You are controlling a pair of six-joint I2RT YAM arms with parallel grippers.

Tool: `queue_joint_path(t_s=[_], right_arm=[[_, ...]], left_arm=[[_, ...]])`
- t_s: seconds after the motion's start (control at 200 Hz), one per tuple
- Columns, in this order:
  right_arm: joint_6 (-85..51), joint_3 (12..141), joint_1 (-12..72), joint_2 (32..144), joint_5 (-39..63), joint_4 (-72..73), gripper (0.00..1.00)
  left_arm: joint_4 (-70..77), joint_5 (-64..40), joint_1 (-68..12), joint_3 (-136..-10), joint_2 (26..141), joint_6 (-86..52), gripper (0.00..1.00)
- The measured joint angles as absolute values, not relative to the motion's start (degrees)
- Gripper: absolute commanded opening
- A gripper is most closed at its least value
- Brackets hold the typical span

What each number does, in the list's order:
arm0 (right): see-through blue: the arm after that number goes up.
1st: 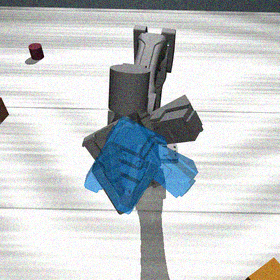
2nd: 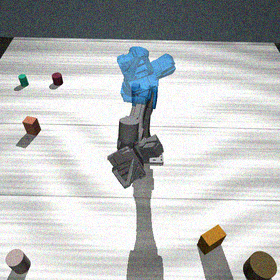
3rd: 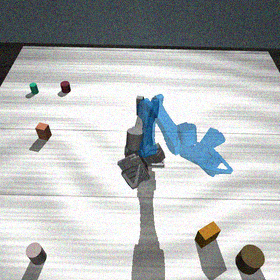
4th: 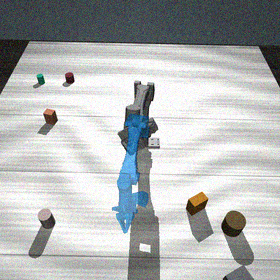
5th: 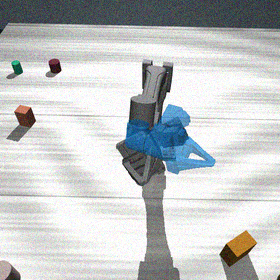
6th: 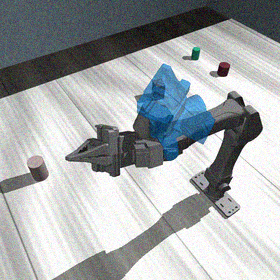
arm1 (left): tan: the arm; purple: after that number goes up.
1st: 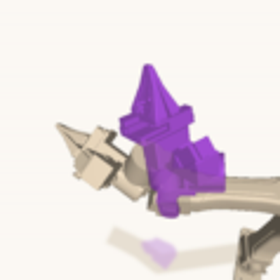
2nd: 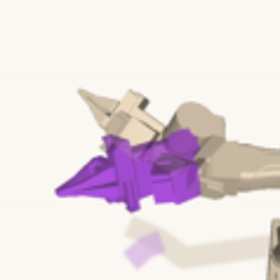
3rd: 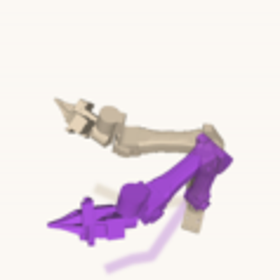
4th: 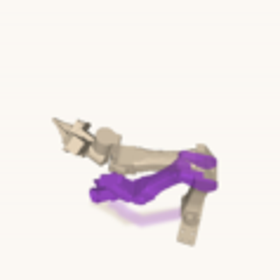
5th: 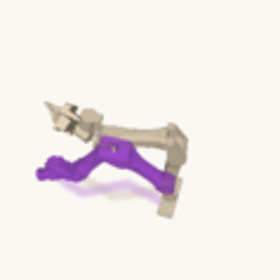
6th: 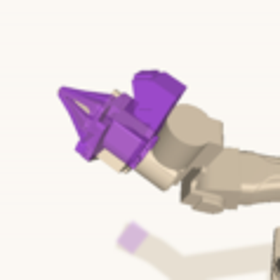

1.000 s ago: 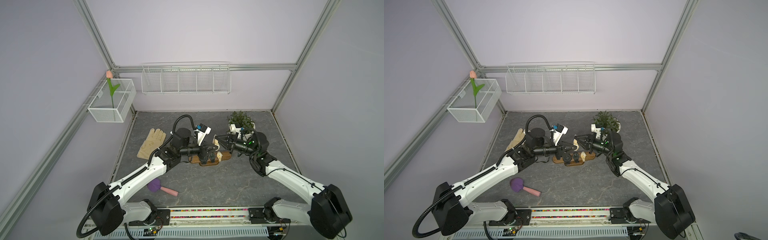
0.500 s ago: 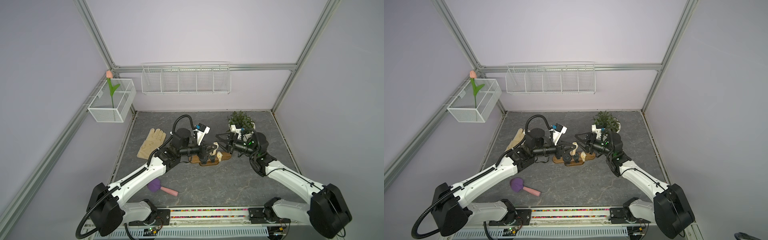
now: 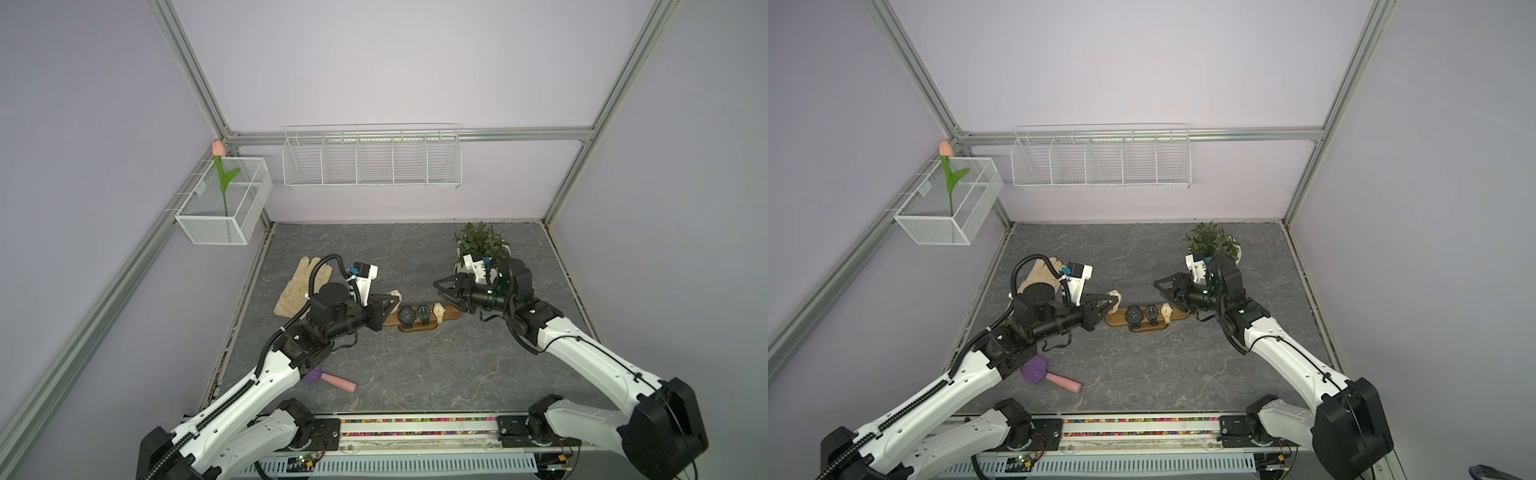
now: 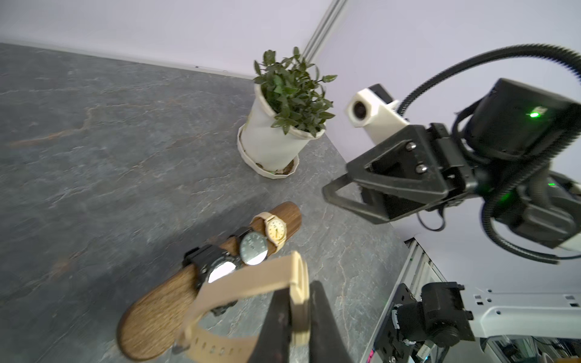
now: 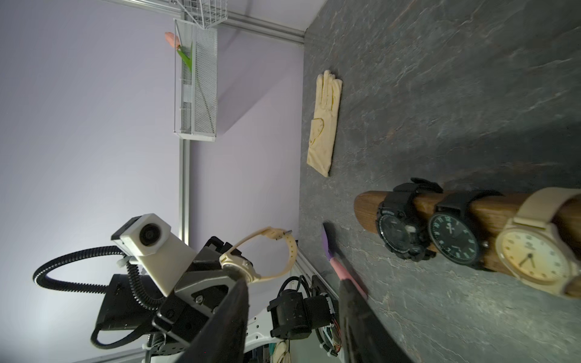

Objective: Place watch on stand
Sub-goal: Place the watch on the stand.

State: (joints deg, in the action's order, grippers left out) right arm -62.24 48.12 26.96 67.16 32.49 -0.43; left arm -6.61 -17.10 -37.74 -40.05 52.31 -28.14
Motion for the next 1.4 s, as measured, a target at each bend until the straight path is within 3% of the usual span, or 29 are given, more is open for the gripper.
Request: queue_joint_path(t_s=[0.215, 0.455, 1.025, 1.399], right_arm=[[-47.4, 55.1, 26.3, 63.9, 22.7, -18.4, 0.47], [-40.6, 55.2, 24.8, 64.8, 18.0, -26.4, 0.46], [-32.4, 54.4, 22.5, 71.4, 10.0, -31.3, 0.44], [-29.5, 54.4, 22.5, 77.1, 7.2, -31.7, 0.44]], left_arm=[[-4.2, -23.0, -27.3, -31.6, 51.4, -33.2, 0.0], [2.5, -33.3, -21.0, -29.7, 56.2, -35.5, 0.0], [11.0, -46.2, -18.0, -29.6, 70.4, -35.9, 0.0], [13.3, -47.6, -18.0, -28.8, 73.7, -35.7, 0.0]])
